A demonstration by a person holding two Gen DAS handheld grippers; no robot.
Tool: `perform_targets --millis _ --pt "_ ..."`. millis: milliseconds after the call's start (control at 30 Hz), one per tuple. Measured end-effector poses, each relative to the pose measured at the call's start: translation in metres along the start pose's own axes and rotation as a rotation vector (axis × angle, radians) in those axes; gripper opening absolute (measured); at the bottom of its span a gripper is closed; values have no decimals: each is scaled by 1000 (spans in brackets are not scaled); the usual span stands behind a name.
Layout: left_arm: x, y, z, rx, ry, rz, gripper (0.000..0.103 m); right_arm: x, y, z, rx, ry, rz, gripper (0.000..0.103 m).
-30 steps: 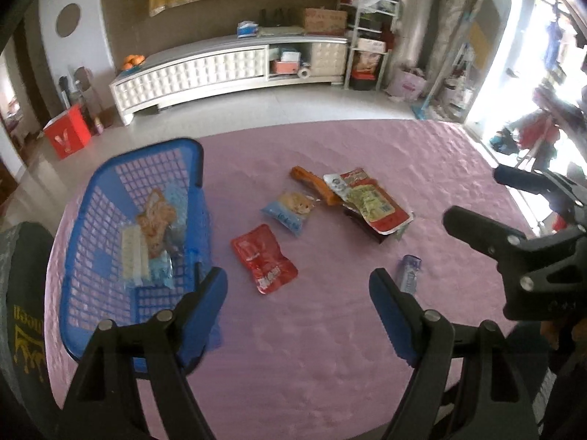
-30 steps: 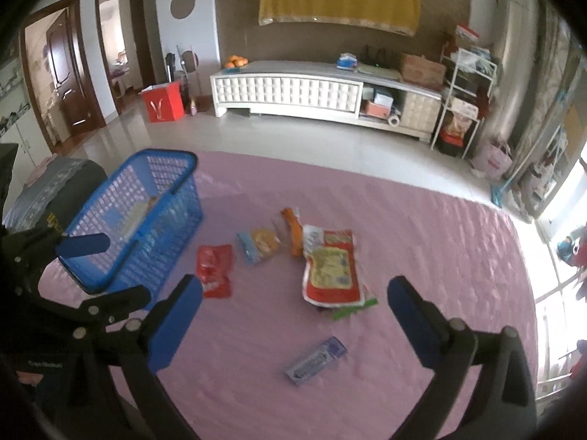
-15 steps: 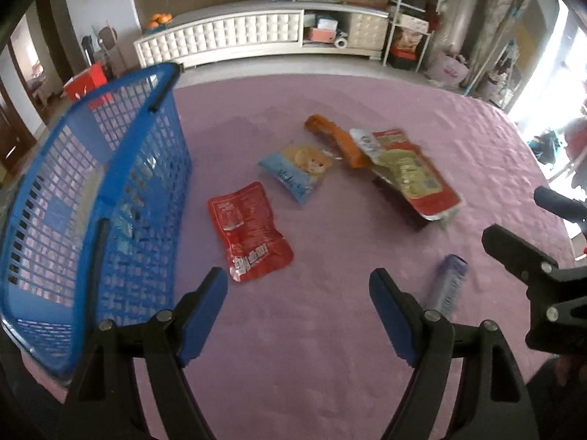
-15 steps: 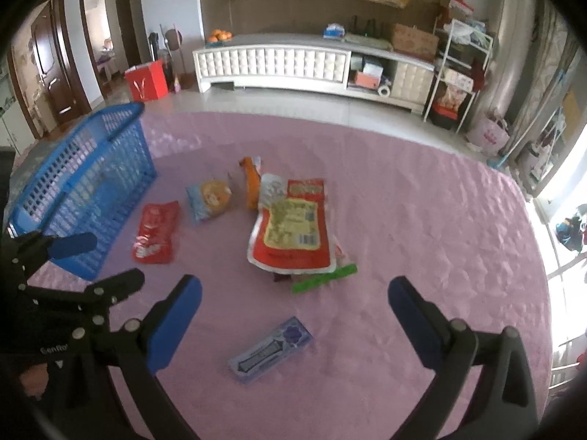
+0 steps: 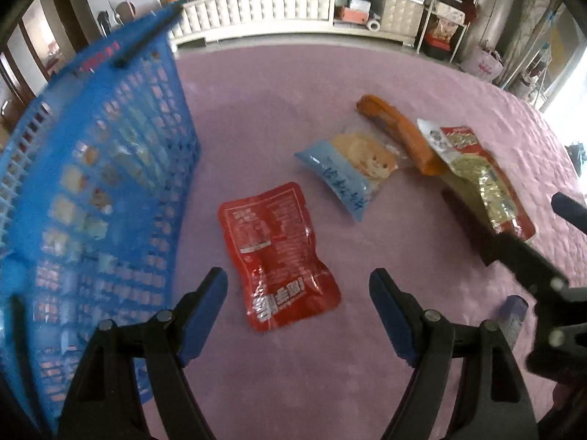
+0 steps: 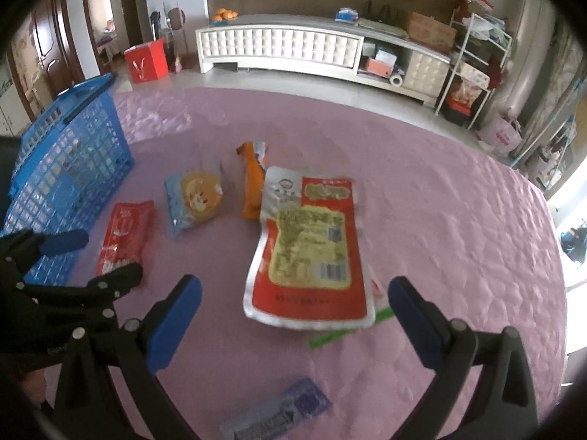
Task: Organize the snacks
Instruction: 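Move the left tool over the table and grasp the red snack pack, then grasp and lift the large red-and-white pouch with the right tool while the left tool holds the red pack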
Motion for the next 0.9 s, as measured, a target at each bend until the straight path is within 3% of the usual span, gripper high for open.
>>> perform_targets --millis 400,500,533,633,767,900 --pt "26 4 -2 -30 11 -13 78 8 -4 19 71 23 -6 103" --pt "23 7 -3 -42 11 -3 62 4 -1 25 86 19 12 103" --pt "21 7 -3 -37 6 -1 50 3 0 27 90 19 16 103" --pt "15 5 1 -2 -5 0 28 3 0 30 101 20 20 103" --pt "7 -2 4 8 -22 5 21 3 0 33 123 42 19 103" --pt "-4 -5 9 -17 -67 15 20 1 2 38 166 91 20 103"
Point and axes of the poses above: each gripper's, at about its wrist camera, not at the fingertips, and x roughly the way its jaws point, z to its right, y to its top, the point moved 6 cm from there along x, roughly the way its jaws point, and after that the axes turned 7 degrees about z, right-handed, at the moved point
